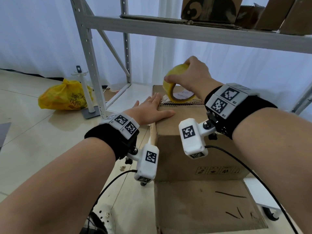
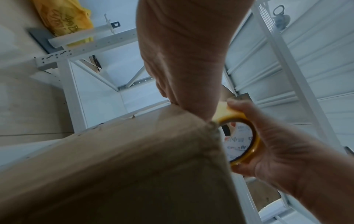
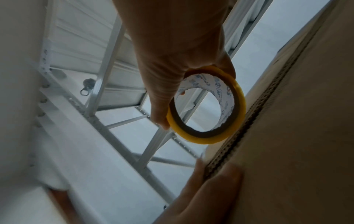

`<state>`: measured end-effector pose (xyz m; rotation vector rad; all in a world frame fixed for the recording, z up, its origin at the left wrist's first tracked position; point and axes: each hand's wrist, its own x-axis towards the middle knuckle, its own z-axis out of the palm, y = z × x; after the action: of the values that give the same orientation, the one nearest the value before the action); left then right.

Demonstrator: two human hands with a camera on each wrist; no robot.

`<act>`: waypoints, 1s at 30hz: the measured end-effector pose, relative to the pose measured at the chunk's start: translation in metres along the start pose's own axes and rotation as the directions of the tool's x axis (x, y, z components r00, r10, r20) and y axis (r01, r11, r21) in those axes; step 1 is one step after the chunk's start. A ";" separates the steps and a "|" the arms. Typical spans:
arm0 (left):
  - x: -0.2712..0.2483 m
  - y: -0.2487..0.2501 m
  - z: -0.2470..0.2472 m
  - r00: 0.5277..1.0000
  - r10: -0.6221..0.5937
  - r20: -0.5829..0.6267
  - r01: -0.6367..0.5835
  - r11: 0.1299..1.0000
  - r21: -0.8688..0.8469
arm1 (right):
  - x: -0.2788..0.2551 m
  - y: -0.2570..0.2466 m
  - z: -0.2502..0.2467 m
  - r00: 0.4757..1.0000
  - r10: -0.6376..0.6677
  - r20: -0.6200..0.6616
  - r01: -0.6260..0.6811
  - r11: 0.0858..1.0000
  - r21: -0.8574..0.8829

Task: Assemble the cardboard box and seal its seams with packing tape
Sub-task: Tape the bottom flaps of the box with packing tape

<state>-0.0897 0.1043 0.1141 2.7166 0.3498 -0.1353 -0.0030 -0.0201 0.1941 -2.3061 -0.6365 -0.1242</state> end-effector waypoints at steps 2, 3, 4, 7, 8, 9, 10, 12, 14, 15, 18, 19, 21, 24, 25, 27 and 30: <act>0.000 0.001 -0.001 1.000 -0.011 0.007 0.010 1.000 0.013 | -0.001 0.014 -0.006 0.999 0.030 -0.024 -0.031 0.997 -0.067; 0.000 0.002 -0.001 1.000 -0.010 0.006 0.010 1.000 0.019 | -0.002 0.022 -0.009 0.999 0.045 -0.030 -0.048 0.992 -0.120; 0.001 0.003 -0.001 1.000 -0.005 0.003 0.005 1.000 0.030 | -0.003 0.029 -0.012 0.998 0.059 -0.032 -0.064 0.983 -0.174; 0.002 0.004 -0.002 1.000 -0.002 0.001 0.002 0.997 0.080 | -0.008 0.043 -0.015 0.996 0.080 -0.029 -0.085 0.961 -0.263; 0.002 0.004 -0.002 1.000 -0.003 -0.002 0.003 0.994 0.107 | -0.010 0.044 -0.015 0.996 0.085 -0.020 -0.087 0.959 -0.270; 0.002 0.005 -0.003 1.000 0.004 -0.008 -0.003 0.991 0.136 | -0.010 0.044 -0.015 0.995 0.095 -0.007 -0.094 0.960 -0.263; 0.000 0.006 -0.004 1.000 0.021 -0.022 -0.017 0.985 0.172 | -0.009 0.043 -0.016 0.994 0.109 0.004 -0.104 0.963 -0.247; -0.002 0.010 -0.007 0.995 0.079 -0.059 -0.062 0.965 0.254 | -0.008 0.042 -0.018 0.991 0.129 0.025 -0.120 0.967 -0.223; -0.004 0.014 -0.011 0.988 0.113 -0.100 -0.073 0.937 0.341 | -0.007 0.042 -0.019 0.990 0.138 0.039 -0.126 0.967 -0.223; -0.006 0.015 -0.014 0.986 0.116 -0.120 -0.062 0.922 0.382 | -0.006 0.042 -0.019 0.990 0.137 0.036 -0.126 0.967 -0.222; -0.012 0.018 -0.018 0.984 0.118 -0.130 -0.047 0.890 0.453 | -0.005 0.044 -0.021 0.993 0.121 -0.006 -0.120 0.979 -0.164; -0.012 0.017 -0.016 0.986 0.128 -0.103 -0.064 0.878 0.475 | -0.006 0.046 -0.021 0.993 0.113 -0.015 -0.114 0.983 -0.141; -0.015 0.020 -0.012 0.990 0.137 -0.029 -0.103 0.853 0.512 | -0.008 0.051 -0.020 0.995 0.098 -0.010 -0.098 0.991 -0.091; -0.017 0.028 -0.008 0.993 0.110 0.035 -0.112 0.857 0.504 | -0.013 0.059 -0.018 0.996 0.084 0.000 -0.084 0.996 -0.008; -0.016 0.031 -0.008 0.994 0.094 0.050 -0.106 0.863 0.493 | -0.015 0.061 -0.017 0.996 0.086 0.007 -0.086 0.996 0.009; -0.010 0.037 -0.007 0.995 0.063 0.078 -0.092 0.879 0.467 | -0.017 0.062 -0.014 0.995 0.093 0.025 -0.093 0.996 0.015; -0.003 0.044 -0.004 0.995 0.031 0.098 -0.069 0.906 0.417 | -0.020 0.060 -0.011 0.994 0.109 0.029 -0.108 0.994 -0.020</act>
<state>-0.0808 0.0660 0.1350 3.1288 0.2458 -0.3539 0.0096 -0.0724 0.1590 -2.3583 -0.5254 -0.0447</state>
